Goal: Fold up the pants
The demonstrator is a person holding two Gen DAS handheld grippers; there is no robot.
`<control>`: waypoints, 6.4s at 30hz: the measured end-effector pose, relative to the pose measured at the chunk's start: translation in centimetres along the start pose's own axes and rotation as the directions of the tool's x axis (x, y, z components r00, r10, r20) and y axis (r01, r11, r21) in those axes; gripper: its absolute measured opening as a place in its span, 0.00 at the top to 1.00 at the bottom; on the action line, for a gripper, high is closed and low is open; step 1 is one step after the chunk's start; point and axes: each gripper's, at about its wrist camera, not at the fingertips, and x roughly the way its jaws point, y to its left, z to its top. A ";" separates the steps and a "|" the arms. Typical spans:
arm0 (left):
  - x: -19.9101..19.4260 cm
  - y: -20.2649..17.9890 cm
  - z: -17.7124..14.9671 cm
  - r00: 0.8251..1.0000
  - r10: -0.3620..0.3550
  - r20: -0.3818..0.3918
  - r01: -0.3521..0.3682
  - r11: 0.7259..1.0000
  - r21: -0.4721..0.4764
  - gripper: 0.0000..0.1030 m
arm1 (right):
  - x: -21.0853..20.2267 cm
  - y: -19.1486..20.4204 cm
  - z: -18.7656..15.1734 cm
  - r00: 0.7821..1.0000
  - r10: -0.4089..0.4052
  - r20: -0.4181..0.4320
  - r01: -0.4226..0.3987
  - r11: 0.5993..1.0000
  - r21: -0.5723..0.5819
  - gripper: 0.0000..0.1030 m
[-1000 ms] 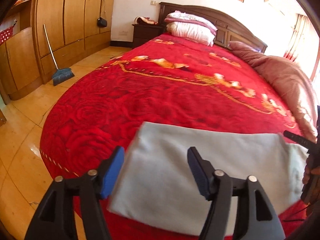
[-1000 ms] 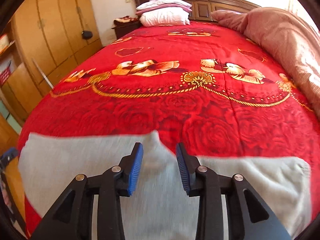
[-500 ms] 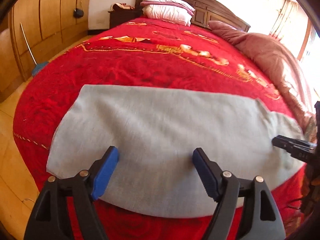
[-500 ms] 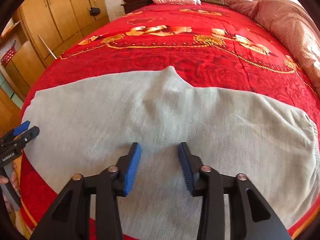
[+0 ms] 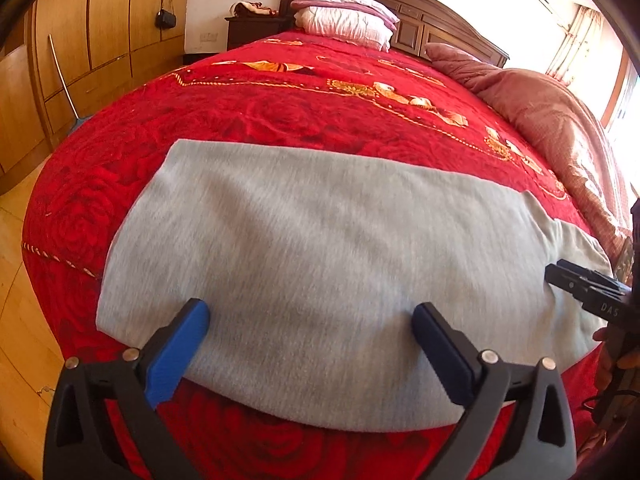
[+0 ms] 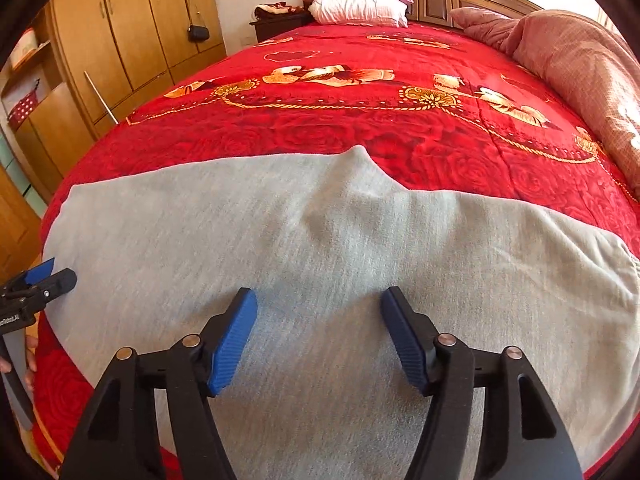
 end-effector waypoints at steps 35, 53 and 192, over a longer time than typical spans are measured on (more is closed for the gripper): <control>-1.9 0.2 -0.7 0.999 0.017 -0.049 -0.019 0.998 -0.054 0.00 | -12.9 -17.6 -7.4 0.969 -0.241 0.059 0.188 0.868 0.459 0.35; -3.3 -3.3 -1.0 0.995 0.062 -0.076 -0.067 0.996 -0.054 0.00 | -8.3 -22.6 -9.7 0.979 0.031 0.203 -0.145 0.803 0.578 0.36; -5.3 7.4 2.3 0.997 0.042 0.062 -0.021 0.950 -0.313 0.02 | -0.6 7.8 0.5 0.959 0.266 -0.099 -0.277 0.953 -0.122 0.57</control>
